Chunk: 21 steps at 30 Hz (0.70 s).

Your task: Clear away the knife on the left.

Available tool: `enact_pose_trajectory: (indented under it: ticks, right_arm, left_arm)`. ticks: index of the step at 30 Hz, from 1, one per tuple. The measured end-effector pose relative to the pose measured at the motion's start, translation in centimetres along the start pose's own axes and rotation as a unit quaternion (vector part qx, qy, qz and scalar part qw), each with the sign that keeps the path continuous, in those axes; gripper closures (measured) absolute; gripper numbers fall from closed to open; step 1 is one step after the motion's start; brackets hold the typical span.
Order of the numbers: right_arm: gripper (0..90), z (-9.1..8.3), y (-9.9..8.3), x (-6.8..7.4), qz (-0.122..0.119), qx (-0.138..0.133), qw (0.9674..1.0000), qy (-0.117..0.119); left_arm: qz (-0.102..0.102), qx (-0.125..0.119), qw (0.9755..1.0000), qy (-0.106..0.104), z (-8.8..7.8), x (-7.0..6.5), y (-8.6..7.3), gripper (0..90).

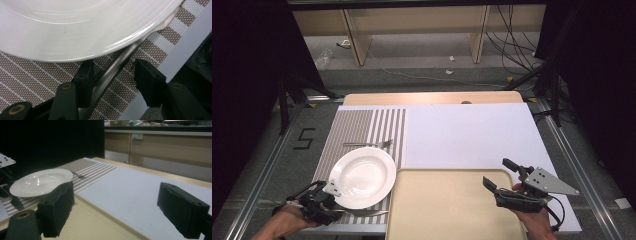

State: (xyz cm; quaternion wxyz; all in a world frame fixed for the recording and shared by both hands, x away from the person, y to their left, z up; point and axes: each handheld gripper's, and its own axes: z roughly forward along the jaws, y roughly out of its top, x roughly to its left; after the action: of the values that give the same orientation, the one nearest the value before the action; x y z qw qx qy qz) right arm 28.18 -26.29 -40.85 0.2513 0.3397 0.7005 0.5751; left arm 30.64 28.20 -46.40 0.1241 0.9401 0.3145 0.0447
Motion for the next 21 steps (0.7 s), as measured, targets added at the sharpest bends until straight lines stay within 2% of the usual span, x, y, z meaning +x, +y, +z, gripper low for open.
enact_pose_trajectory:
  ticks: [4,10,15,21]
  right_arm:
    - [15.1,0.0,0.0,0.0,0.0,0.0,1.0,0.001]
    - [15.2,0.1,0.0,0.0,0.002,0.002,1.0,0.003]
    - [15.2,0.0,0.0,0.1,0.002,0.006,1.0,0.002]
    - [15.3,0.1,0.0,0.1,0.002,0.004,1.0,0.006]
  left_arm:
    - [0.009,0.013,0.9999,-0.006,0.0,-0.2,0.3,56.8]
    - [0.024,0.03,0.9992,-0.008,0.0,-0.3,0.8,60.1]
    - [0.042,0.038,0.9983,-0.012,0.0,-0.5,1.1,66.6]
    - [0.067,0.048,0.9965,-0.013,0.0,-0.8,1.3,70.4]
